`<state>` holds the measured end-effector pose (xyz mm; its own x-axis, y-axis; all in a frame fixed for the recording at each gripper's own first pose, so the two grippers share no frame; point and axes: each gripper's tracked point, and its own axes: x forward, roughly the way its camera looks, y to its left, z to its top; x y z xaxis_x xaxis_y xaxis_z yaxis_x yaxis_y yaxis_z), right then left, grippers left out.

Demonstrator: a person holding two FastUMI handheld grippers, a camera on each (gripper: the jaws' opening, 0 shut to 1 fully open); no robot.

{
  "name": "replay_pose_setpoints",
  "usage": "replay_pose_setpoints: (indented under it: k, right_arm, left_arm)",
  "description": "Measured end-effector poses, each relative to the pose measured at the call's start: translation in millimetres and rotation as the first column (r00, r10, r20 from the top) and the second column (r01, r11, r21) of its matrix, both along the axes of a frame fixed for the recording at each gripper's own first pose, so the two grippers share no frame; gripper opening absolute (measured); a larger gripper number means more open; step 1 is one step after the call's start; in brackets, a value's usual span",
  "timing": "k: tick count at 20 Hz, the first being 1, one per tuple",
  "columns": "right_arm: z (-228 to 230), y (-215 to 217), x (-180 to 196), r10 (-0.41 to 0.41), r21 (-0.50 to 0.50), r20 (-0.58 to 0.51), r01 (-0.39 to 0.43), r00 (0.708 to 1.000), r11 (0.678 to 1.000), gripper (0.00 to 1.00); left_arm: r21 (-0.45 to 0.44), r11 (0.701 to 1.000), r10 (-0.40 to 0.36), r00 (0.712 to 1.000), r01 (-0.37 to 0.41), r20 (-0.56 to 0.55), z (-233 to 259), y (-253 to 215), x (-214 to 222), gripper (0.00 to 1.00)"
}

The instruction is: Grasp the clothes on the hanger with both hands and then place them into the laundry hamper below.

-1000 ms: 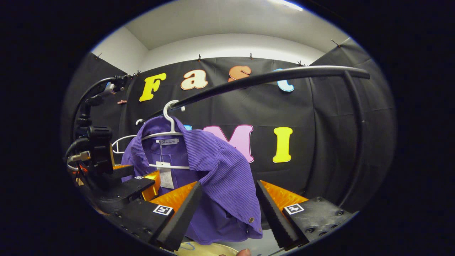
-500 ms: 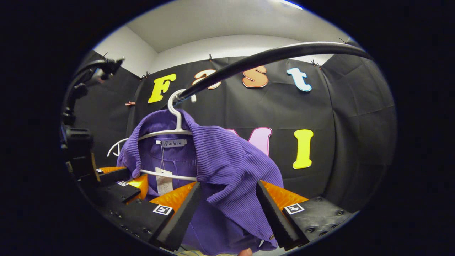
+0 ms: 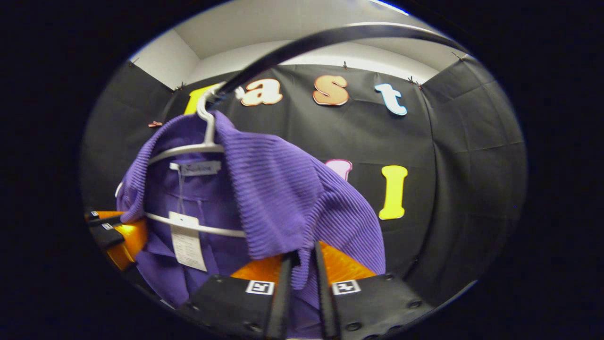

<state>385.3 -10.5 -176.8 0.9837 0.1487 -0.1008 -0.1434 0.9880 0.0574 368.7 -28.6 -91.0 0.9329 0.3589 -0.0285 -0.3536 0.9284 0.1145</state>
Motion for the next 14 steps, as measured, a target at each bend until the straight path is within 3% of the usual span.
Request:
replay_pose_setpoints:
  k: [1, 3, 5, 7, 8, 11, 14]
  right_arm:
    - [6, 3, -1, 0.039, 0.042, 0.026, -0.040, 0.999, 0.998, 0.12]
    - [17, -1, -3, 0.088, 0.025, 0.062, -0.089, 0.994, 0.996, 0.12]
    - [21, -6, -1, 0.104, -0.017, 0.090, -0.103, 0.991, 0.995, 0.10]
    - [30, -1, 0, 0.108, -0.002, 0.098, -0.108, 0.989, 0.994, 0.11]
    - [28, -3, -3, 0.102, 0.000, 0.094, -0.103, 0.990, 0.995, 0.05]
    - [28, 2, -5, 0.121, 0.009, 0.087, -0.122, 0.989, 0.992, 0.04]
    - [40, -11, -6, 0.110, -0.055, 0.137, -0.103, 0.984, 0.993, 0.05]
  left_arm:
    - [0.001, 1.000, 0.015, 1.000, -0.015, 0.005, 1, 4, -1, 0.25]
    - [0.029, 0.999, 0.013, 1.000, -0.013, 0.004, 3, 8, -2, 0.08]
    - [0.041, 0.999, -0.011, 1.000, 0.011, -0.018, -5, 4, 1, 0.06]
    - [0.032, 0.999, -0.033, 0.999, 0.034, -0.022, -6, -2, 0, 0.08]
    - [0.023, 0.999, -0.047, 0.999, 0.048, -0.025, -7, -6, 0, 0.10]
    - [-0.013, 0.997, -0.074, 0.996, 0.074, -0.043, -10, -11, 0, 0.10]
    - [-0.011, 0.998, -0.068, 0.997, 0.067, -0.044, -5, -5, -4, 0.05]
